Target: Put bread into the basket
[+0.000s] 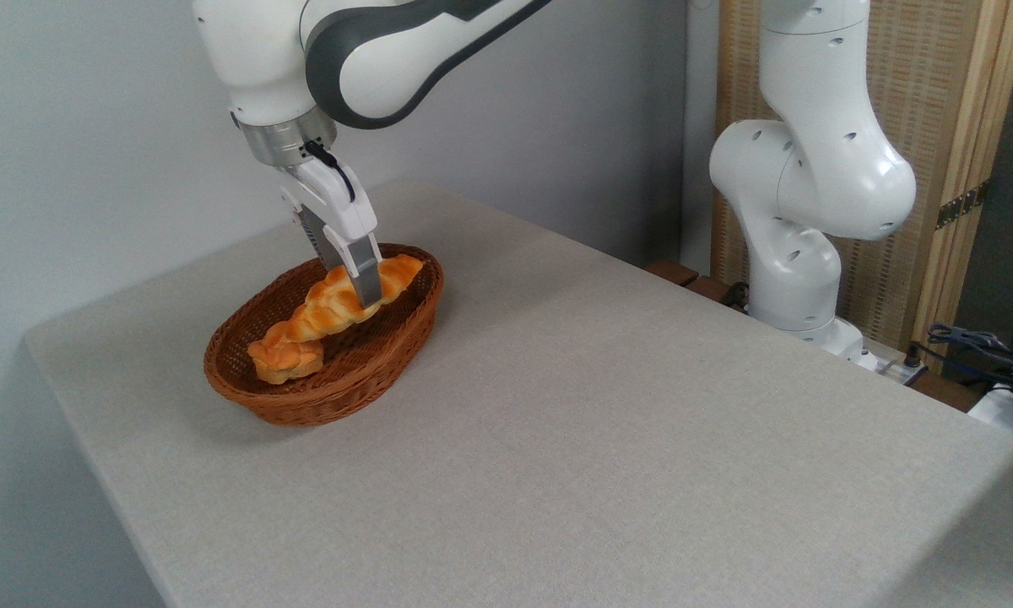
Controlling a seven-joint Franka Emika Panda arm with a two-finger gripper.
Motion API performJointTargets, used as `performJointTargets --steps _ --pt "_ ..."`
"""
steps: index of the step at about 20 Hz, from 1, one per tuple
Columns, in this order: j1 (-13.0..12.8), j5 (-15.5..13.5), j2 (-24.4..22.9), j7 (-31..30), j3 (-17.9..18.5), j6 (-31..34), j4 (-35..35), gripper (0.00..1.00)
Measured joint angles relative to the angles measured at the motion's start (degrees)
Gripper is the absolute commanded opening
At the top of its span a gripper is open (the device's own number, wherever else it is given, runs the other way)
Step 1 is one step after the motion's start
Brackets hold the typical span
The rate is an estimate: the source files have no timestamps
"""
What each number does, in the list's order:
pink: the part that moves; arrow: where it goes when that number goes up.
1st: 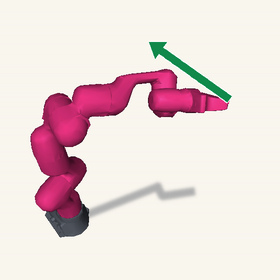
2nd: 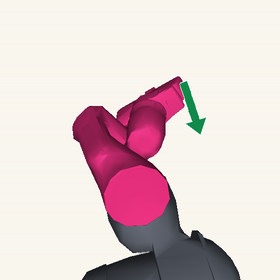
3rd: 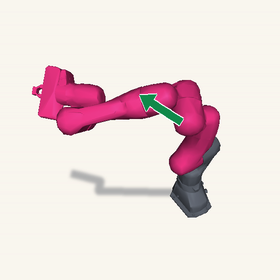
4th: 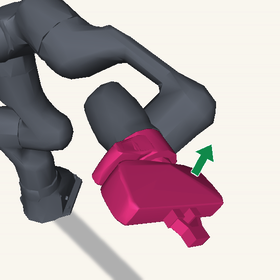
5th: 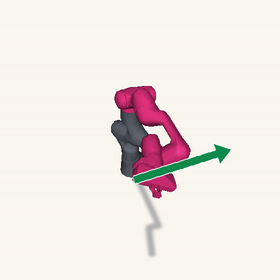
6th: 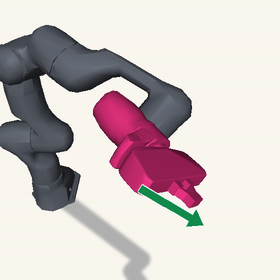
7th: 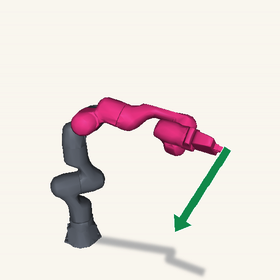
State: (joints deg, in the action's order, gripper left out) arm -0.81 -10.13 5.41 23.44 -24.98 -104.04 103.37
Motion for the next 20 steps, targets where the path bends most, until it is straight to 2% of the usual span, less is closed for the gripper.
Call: performJointTargets --steps 9,14,16,20 --pt "0.03 0.08 -0.04 0.0 0.05 0.0 -0.2 1.0" --pt "0.19 1.29 -0.18 0.0 0.18 0.0 -0.56 1.0" --pt "0.28 2.78 -0.96 0.0 1.2 -0.04 -1.1 1.0" --pt "0.74 6.54 -4.51 2.68 6.21 1.21 -3.41 1.0"
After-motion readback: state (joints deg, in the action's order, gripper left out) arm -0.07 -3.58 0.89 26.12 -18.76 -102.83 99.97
